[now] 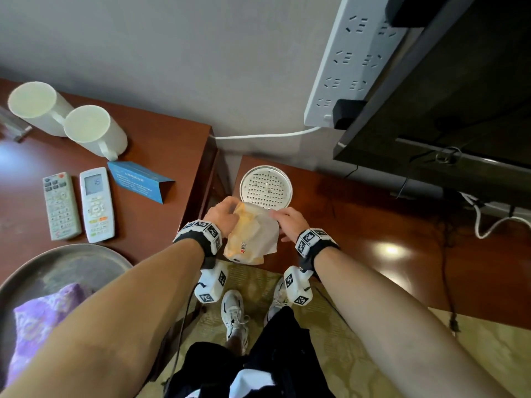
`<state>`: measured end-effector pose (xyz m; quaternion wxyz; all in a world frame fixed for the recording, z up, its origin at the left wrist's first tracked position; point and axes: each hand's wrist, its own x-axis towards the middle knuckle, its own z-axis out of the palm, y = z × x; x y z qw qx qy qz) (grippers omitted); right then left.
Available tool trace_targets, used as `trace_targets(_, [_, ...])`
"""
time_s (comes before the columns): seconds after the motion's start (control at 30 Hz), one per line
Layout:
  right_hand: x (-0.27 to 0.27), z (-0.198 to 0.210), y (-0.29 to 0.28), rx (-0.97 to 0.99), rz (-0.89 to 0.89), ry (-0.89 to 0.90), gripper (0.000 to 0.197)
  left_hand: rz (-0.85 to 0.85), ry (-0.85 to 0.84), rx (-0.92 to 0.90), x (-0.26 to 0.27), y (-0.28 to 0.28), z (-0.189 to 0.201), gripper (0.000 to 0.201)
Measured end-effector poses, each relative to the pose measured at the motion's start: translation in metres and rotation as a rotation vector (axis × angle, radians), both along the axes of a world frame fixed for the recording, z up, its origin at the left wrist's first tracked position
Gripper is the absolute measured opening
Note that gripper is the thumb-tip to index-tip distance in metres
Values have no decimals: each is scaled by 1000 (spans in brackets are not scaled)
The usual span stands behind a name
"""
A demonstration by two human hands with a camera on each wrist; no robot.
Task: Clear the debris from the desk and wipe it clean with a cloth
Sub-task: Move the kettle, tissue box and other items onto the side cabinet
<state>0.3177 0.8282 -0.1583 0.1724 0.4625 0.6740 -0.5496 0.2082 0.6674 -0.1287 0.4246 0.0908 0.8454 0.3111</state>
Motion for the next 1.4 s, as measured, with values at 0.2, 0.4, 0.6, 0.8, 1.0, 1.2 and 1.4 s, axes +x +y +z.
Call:
trace_targets(0.2, [12,-14,-8,48,-2,-3,28,-15,21,-40,12,5,-11,40])
trace_targets(0.4, [12,-10,-7,142,35,-23,38,-72,25,-156,21,6,-23,54])
trace_targets(0.6, [9,1,-3,209,77,-60,43,-73,41,-145,19,2,-17,62])
trace_targets(0.8, [-2,33,-1,370,175,-57,43,-105,121,-79,11,-4,11,60])
trace_targets(1.0, [-23,79,-12,467,271,7,39,-86,256,-32,2,-26,52,56])
trace_targets(1.2, [-44,115,-28,528,419,97,36,21,343,-28,5,-52,86,51])
trace_targets(1.4, [-60,140,-59,545,559,208,42,165,403,-62,11,-97,117,51])
